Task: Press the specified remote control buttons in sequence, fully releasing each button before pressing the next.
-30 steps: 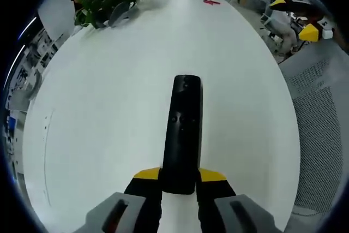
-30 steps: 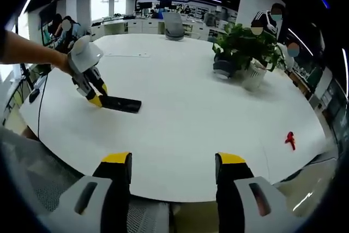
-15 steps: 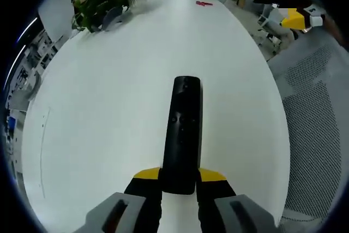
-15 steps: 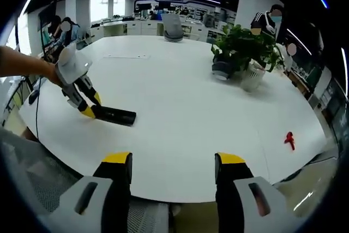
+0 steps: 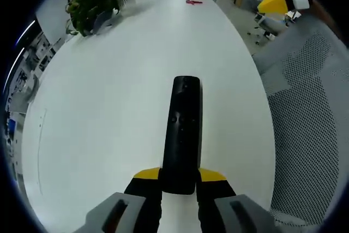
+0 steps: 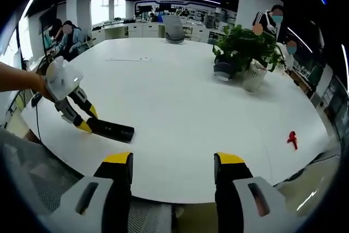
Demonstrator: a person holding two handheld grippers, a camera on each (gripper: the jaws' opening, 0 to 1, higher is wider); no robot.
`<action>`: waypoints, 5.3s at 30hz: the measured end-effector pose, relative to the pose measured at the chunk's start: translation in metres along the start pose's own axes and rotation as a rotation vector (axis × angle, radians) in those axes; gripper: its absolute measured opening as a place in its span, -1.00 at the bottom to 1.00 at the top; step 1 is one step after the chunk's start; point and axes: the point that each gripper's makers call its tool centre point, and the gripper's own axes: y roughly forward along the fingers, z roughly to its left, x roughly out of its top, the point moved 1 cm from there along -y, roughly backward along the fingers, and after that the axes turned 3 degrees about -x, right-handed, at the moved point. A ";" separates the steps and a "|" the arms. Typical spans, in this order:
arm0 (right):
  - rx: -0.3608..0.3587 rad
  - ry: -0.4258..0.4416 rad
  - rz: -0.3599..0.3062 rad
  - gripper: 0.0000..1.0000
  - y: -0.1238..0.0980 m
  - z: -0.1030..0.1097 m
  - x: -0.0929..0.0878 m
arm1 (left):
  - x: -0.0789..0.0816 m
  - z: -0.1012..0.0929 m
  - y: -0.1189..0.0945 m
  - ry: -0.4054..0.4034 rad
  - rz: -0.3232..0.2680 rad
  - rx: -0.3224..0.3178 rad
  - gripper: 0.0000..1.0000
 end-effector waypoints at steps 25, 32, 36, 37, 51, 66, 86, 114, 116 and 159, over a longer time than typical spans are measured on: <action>0.066 0.037 0.000 -0.01 -0.002 0.009 -0.001 | -0.001 -0.061 0.000 -0.044 -0.013 0.026 -0.53; 0.183 0.086 0.031 -0.22 -0.003 0.027 0.001 | 0.000 -0.073 0.001 -0.031 -0.010 0.027 -0.53; 0.229 0.139 0.020 -0.35 -0.005 0.031 0.010 | 0.000 -0.079 0.001 -0.007 -0.002 0.018 -0.53; 0.238 0.153 0.019 -0.37 -0.006 0.032 0.012 | 0.000 -0.079 0.001 -0.004 -0.002 0.015 -0.53; 0.265 0.237 0.029 -1.00 0.036 0.054 0.055 | -0.001 -0.081 0.000 -0.059 -0.105 0.037 -0.52; 0.312 0.334 0.168 -1.00 0.066 0.073 0.018 | 0.000 -0.080 0.000 -0.056 -0.180 0.022 -0.52; 0.317 0.091 0.546 -1.00 0.074 0.102 -0.052 | 0.000 -0.081 0.000 -0.021 -0.204 0.000 -0.52; 0.293 -0.102 0.584 -1.00 0.073 0.103 -0.067 | 0.004 -0.085 0.002 -0.002 -0.210 -0.023 -0.51; 0.285 -0.106 0.589 -1.00 0.074 0.105 -0.067 | 0.005 -0.085 0.002 -0.003 -0.211 -0.024 -0.51; 0.362 -0.078 0.576 -1.00 0.073 0.117 -0.064 | 0.005 -0.085 0.003 -0.008 -0.224 -0.022 -0.51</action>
